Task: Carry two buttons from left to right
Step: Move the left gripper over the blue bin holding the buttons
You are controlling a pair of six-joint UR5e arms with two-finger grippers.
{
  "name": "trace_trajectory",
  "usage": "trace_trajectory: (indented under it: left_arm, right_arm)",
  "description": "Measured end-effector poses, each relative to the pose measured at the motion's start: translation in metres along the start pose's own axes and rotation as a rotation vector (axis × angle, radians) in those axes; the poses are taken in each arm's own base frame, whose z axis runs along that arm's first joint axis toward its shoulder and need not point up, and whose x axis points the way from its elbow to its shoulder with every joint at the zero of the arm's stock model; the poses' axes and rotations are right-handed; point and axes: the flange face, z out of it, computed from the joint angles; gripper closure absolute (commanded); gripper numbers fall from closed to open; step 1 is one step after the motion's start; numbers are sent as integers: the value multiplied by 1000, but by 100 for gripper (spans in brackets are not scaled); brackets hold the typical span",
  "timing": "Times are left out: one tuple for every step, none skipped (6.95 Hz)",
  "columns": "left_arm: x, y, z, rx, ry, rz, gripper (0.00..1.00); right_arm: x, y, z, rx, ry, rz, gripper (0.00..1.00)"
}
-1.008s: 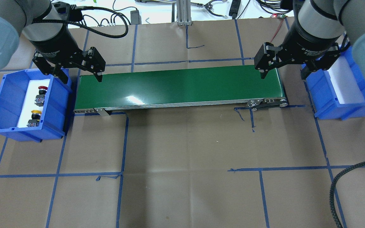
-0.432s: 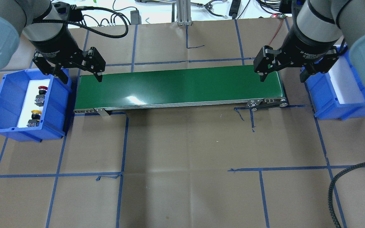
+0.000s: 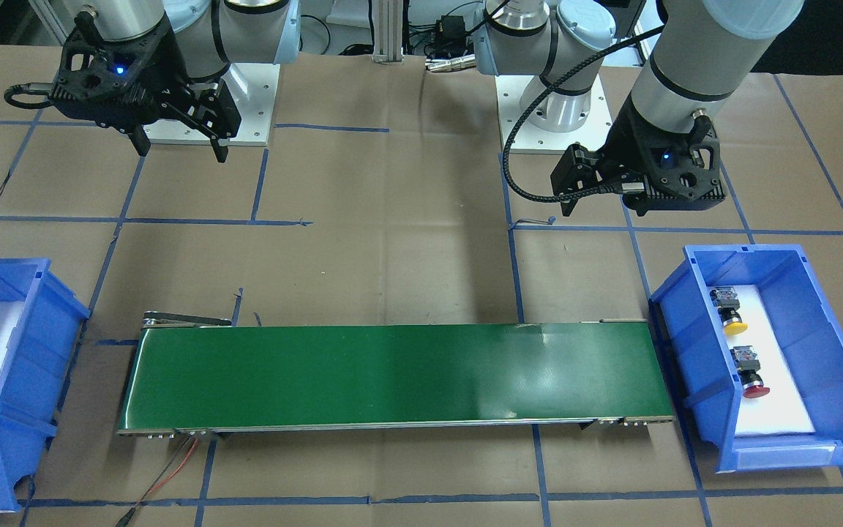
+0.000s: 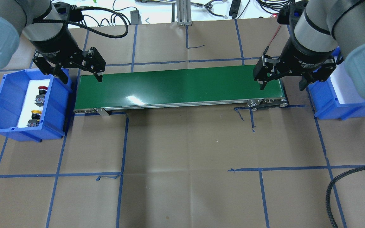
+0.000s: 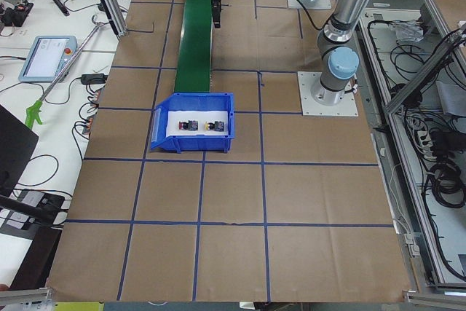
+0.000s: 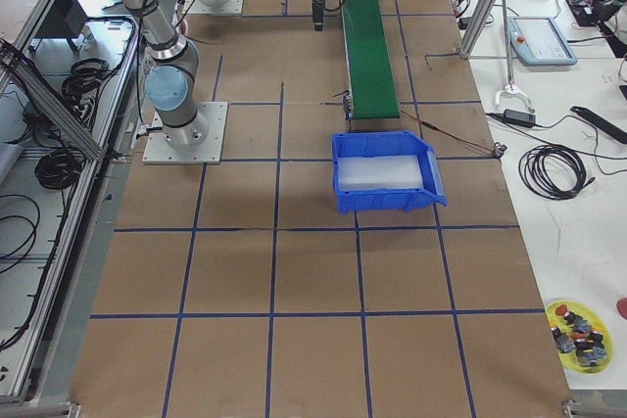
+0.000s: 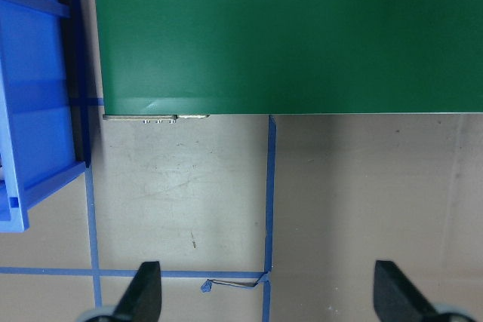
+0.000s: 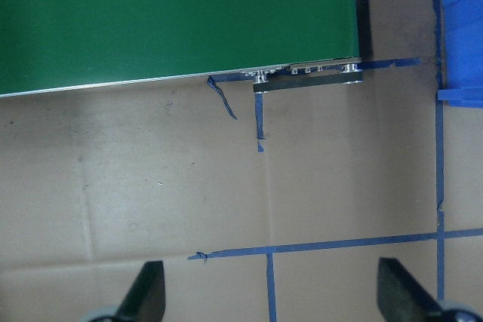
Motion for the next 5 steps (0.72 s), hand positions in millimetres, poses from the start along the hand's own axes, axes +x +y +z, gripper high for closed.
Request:
trace_trajectory:
  left_arm:
    - [-6,-3,-1,4,-1,27,0]
    - [-25,-8,-1,5,1,38,0]
    - [-61,-13,1,2,5,34,0]
    - [-108,-16,5,-5,10,38,0]
    - [-164,-14,11,-16,20,43,1]
  right_arm:
    - [0,0,-1,2,0,1,0]
    - [1,0,-1,3,0,1,0]
    - [1,0,-1,3,0,2,0]
    - [1,-1,-2,4,0,2,0]
    - [1,-1,-2,5,0,2,0]
